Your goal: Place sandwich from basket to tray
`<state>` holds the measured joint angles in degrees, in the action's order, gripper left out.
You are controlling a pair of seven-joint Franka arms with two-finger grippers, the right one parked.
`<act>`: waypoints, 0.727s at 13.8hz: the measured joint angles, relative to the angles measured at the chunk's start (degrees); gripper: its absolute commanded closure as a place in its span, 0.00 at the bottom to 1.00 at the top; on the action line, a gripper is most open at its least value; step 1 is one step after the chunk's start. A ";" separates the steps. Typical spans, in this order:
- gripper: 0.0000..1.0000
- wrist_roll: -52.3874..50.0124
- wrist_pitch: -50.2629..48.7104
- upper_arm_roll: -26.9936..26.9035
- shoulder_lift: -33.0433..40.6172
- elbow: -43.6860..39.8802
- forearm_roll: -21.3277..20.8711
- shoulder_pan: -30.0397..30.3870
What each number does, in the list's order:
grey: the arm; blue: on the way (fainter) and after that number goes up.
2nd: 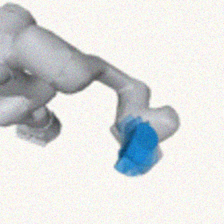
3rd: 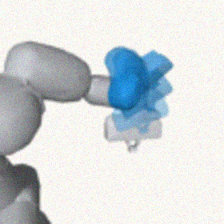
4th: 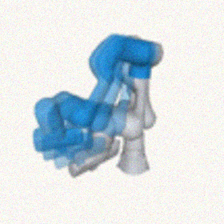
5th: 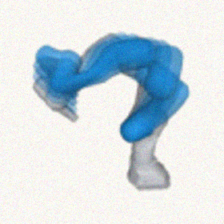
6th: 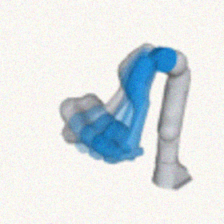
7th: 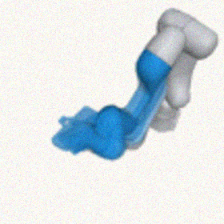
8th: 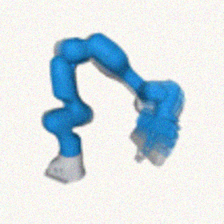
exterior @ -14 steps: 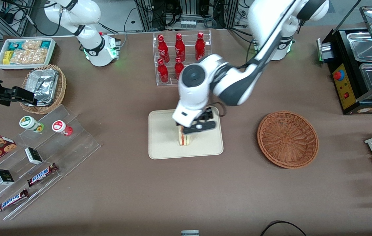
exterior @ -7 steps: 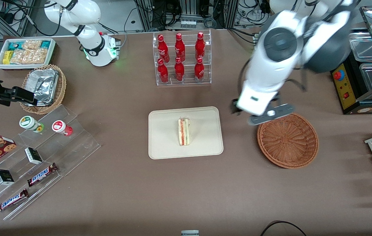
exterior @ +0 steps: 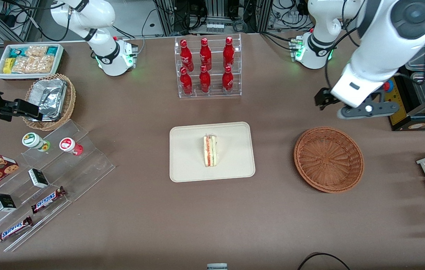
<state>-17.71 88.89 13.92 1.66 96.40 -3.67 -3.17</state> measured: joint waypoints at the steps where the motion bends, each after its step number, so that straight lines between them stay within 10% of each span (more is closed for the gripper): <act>1: 0.00 3.03 0.00 -0.53 1.19 1.04 0.75 1.05; 10: 0.00 15.83 -0.28 -13.96 3.29 -1.23 3.70 0.45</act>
<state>-1.88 88.61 -0.03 4.95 95.17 0.03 -2.72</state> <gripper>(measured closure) 0.000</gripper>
